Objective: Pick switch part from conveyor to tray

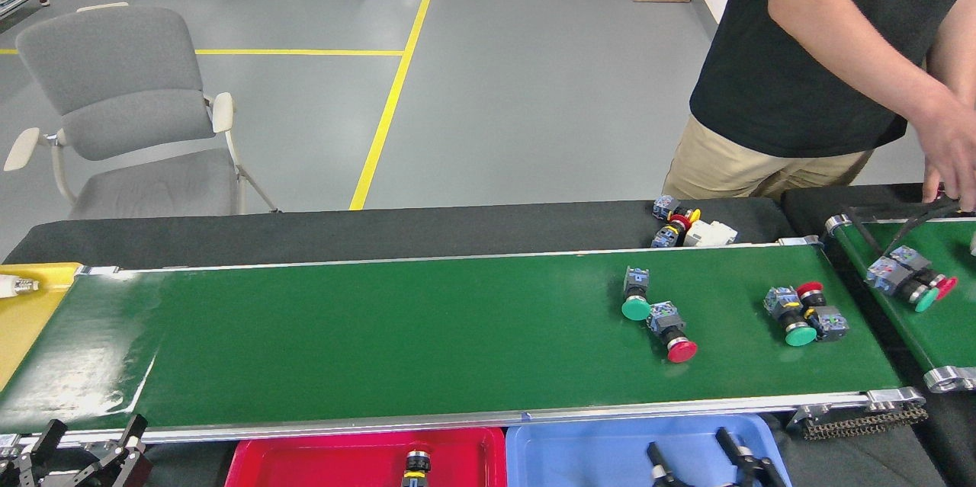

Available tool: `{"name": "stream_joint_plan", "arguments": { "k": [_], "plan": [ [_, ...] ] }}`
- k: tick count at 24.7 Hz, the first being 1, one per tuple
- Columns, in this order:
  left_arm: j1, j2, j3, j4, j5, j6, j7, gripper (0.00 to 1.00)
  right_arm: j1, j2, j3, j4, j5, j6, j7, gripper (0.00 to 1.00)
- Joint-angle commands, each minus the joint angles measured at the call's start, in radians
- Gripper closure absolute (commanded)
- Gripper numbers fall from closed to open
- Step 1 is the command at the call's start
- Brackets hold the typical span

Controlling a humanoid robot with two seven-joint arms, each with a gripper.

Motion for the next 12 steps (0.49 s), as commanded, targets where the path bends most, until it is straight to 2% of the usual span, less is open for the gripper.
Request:
{"name": "stream_joint_plan", "arguments": {
  "k": [1, 4, 7, 10, 12],
  "plan": [
    [-0.006, 0.007, -0.001, -0.012, 0.004, -0.001, 0.005, 0.00, -0.022, -0.003, 0.001, -0.014, 0.005, 0.069, -0.015, 0.00],
    [-0.010, 0.008, -0.005, -0.011, 0.004, -0.001, 0.005, 0.00, -0.068, -0.009, 0.026, -0.002, 0.042, 0.075, 0.017, 0.00],
    [-0.014, 0.008, -0.005, -0.011, 0.002, 0.001, 0.005, 0.00, -0.161, -0.006, 0.093, 0.055, 0.109, 0.081, 0.068, 0.00],
    [-0.017, 0.010, -0.007, -0.011, 0.000, 0.001, 0.003, 0.00, -0.259, -0.001, 0.119, 0.133, 0.114, 0.080, 0.149, 0.00],
    [-0.016, 0.010, -0.007, -0.012, 0.000, 0.001, 0.005, 0.00, -0.325, -0.005, 0.164, 0.185, 0.115, 0.081, 0.157, 0.00]
  ]
}}
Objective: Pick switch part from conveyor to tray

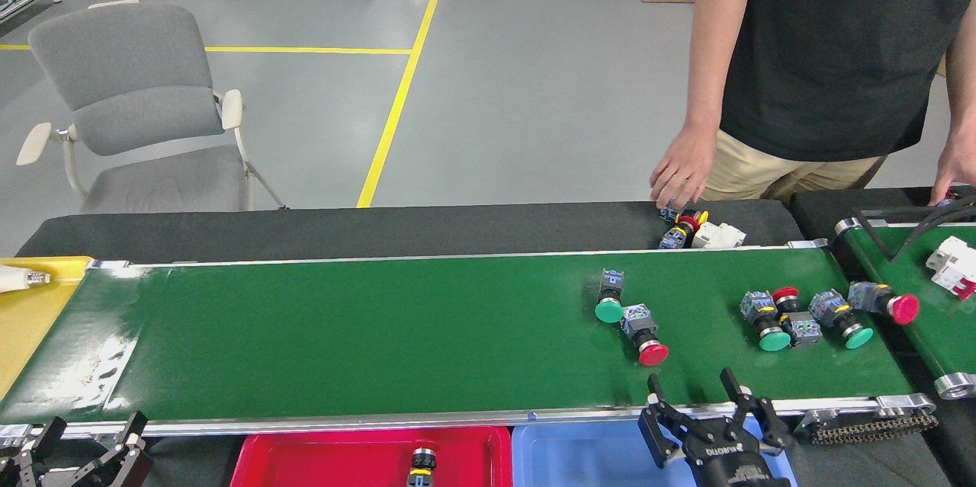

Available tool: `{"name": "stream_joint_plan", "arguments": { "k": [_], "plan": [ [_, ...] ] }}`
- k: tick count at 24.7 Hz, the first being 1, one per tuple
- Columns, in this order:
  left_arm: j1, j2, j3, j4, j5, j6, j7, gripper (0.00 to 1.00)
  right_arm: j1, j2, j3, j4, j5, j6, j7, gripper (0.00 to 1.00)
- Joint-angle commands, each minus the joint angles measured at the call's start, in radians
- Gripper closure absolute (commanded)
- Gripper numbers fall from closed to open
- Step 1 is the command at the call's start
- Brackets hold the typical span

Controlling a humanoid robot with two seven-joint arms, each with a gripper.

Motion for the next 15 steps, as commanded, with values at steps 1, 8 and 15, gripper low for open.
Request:
{"name": "stream_joint_plan", "arguments": {
  "k": [1, 8, 15],
  "plan": [
    [-0.008, 0.010, 0.002, -0.012, -0.001, 0.004, 0.003, 0.00, -0.052, 0.001, 0.041, 0.035, 0.003, 0.004, 0.023, 0.00],
    [-0.019, 0.010, -0.014, -0.011, -0.003, 0.005, 0.003, 0.00, -0.222, -0.002, 0.232, 0.217, 0.000, 0.206, 0.027, 0.21],
    [-0.042, 0.010, -0.020, -0.023, -0.003, 0.005, 0.003, 0.00, -0.239, -0.044, 0.265, 0.227, -0.008, 0.156, 0.059, 0.90]
  ]
}}
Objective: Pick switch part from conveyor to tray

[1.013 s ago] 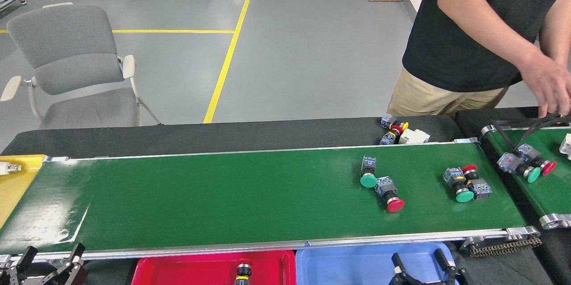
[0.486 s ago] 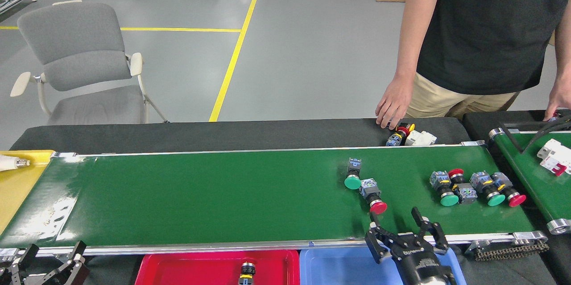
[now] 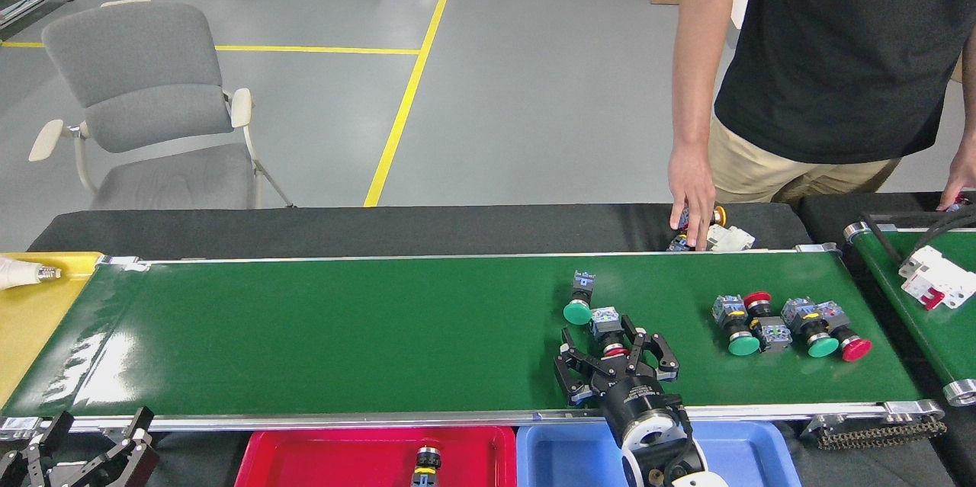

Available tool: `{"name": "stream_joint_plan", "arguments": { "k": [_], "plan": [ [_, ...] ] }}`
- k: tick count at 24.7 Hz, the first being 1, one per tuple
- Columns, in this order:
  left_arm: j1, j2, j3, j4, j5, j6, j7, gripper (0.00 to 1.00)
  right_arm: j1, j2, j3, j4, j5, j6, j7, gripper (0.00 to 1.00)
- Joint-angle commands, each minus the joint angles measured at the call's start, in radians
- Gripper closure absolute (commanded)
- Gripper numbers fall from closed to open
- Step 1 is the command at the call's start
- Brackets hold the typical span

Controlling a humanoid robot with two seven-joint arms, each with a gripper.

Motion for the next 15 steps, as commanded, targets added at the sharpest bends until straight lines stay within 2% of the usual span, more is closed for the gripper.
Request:
{"name": "stream_joint_plan", "arguments": {
  "k": [1, 3, 5, 7, 8, 9, 10, 11, 15],
  "plan": [
    [-0.020, 0.013, -0.010, -0.022, -0.002, 0.000, 0.004, 0.00, -0.016, -0.003, 0.000, -0.018, -0.003, -0.028, 0.009, 0.92],
    [-0.029, 0.013, -0.042, -0.037, -0.002, 0.000, 0.004, 0.00, -0.011, 0.000, 0.007, -0.042, -0.003, -0.060, 0.007, 0.93],
    [-0.032, 0.013, -0.081, -0.065, -0.002, 0.000, 0.004, 0.00, 0.013, -0.002, 0.055, -0.108, -0.003, -0.141, 0.000, 0.93],
    [-0.041, 0.013, -0.107, -0.090, -0.002, 0.000, 0.002, 0.00, 0.073, -0.003, 0.113, -0.192, -0.003, -0.281, -0.002, 0.89],
    [-0.050, 0.013, -0.123, -0.099, -0.002, 0.000, 0.001, 0.00, 0.107, -0.003, 0.130, -0.238, -0.003, -0.363, -0.002, 0.84],
    [-0.061, 0.013, -0.139, -0.103, -0.002, 0.000, -0.001, 0.00, 0.128, 0.000, 0.139, -0.257, -0.003, -0.417, -0.002, 0.74],
    [-0.076, 0.014, -0.163, -0.103, -0.003, 0.000, -0.002, 0.00, 0.147, 0.003, 0.159, -0.263, -0.001, -0.482, -0.002, 0.40],
    [-0.095, 0.016, -0.196, -0.103, -0.005, 0.000, -0.004, 0.00, 0.155, 0.003, 0.196, -0.261, 0.000, -0.529, -0.002, 0.00],
    [-0.164, 0.039, -0.332, -0.097, -0.078, -0.001, -0.004, 0.00, 0.162, -0.003, 0.250, -0.261, -0.001, -0.541, -0.002, 0.01]
  ]
}}
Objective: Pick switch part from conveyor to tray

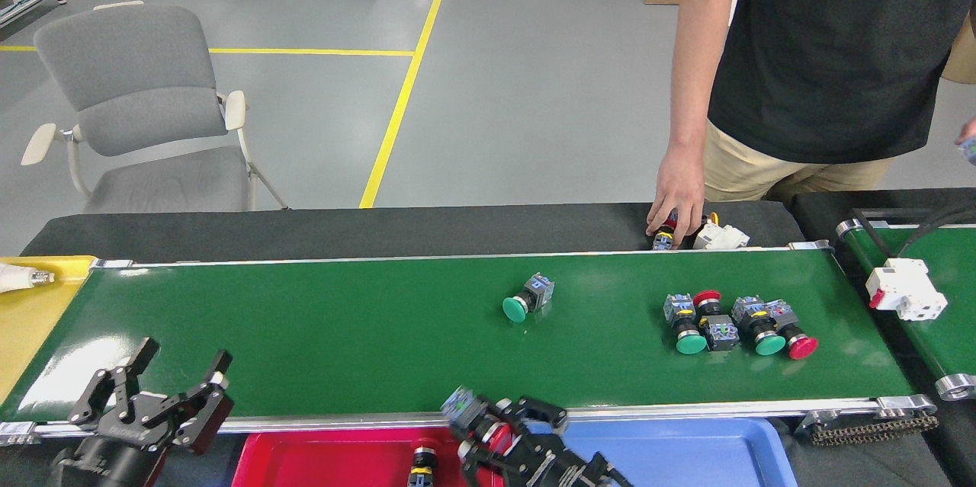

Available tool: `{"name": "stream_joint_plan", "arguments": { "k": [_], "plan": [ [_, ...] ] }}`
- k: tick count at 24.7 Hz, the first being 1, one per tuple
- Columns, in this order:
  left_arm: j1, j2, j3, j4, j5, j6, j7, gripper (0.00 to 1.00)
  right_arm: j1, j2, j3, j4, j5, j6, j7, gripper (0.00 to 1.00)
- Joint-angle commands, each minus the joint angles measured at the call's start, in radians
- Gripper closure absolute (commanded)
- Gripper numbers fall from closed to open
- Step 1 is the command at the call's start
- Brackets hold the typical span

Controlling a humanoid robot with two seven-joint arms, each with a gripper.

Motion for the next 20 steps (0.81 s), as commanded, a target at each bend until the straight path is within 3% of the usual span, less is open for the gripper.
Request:
{"name": "stream_joint_plan", "arguments": {
  "k": [1, 4, 7, 9, 12, 16, 20],
  "plan": [
    [-0.033, 0.011, -0.070, -0.007, -0.044, -0.003, 0.002, 0.00, -0.009, -0.001, -0.001, -0.016, -0.001, -0.023, -0.011, 0.01],
    [-0.061, 0.014, -0.195, -0.002, -0.078, -0.008, 0.002, 0.00, -0.007, 0.003, -0.041, -0.040, -0.026, -0.013, -0.014, 0.01],
    [-0.096, 0.004, -0.259, 0.046, -0.084, -0.009, -0.001, 0.00, 0.080, 0.013, -0.262, -0.085, -0.083, 0.019, -0.064, 0.01],
    [-0.124, 0.004, -0.294, 0.096, -0.084, -0.009, -0.011, 0.00, 0.158, 0.045, -0.408, -0.095, -0.089, 0.069, -0.114, 0.01],
    [-0.148, 0.005, -0.302, 0.159, -0.086, -0.011, -0.014, 0.00, 0.232, 0.051, -0.535, -0.097, -0.090, 0.137, -0.194, 0.01],
    [-0.199, 0.002, -0.302, 0.253, -0.086, -0.036, -0.014, 0.00, 0.243, 0.045, -0.569, -0.092, -0.086, 0.249, -0.203, 0.01],
    [-0.292, -0.007, -0.348, 0.391, -0.086, -0.031, -0.016, 0.00, 0.175, 0.042, -0.514, -0.086, -0.037, 0.295, -0.182, 0.01]
  ]
}}
